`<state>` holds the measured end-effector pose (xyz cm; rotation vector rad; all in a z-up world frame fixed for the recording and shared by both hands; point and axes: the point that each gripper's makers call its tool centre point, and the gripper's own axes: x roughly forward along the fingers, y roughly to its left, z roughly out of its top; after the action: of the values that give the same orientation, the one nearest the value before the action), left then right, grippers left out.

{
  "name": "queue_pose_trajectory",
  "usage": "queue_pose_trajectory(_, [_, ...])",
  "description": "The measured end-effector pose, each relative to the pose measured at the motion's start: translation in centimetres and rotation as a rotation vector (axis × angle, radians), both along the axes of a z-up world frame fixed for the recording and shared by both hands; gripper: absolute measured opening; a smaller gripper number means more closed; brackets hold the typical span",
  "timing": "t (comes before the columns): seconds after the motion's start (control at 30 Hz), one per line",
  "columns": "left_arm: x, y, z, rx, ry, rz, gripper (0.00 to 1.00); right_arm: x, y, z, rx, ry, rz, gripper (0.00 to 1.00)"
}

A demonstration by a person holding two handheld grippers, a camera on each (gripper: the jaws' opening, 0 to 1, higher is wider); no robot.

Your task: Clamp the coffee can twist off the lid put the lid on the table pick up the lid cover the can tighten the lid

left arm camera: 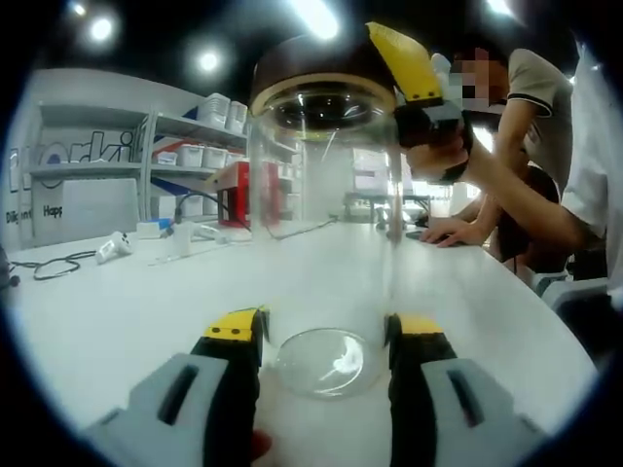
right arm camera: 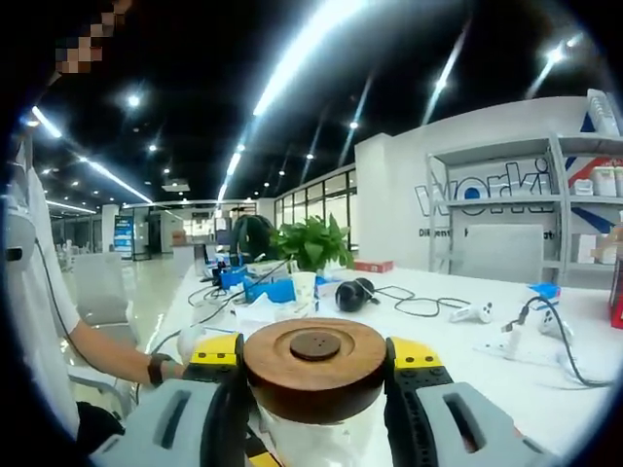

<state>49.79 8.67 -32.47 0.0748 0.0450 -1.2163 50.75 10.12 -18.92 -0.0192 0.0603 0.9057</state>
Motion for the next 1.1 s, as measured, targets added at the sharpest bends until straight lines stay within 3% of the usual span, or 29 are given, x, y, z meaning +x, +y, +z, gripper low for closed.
queue_pose_trajectory(1.1, [0.13,-0.04,0.02,0.0,0.002,0.008,0.42,0.09,-0.49,-0.03,0.017,-0.013,-0.3,0.51])
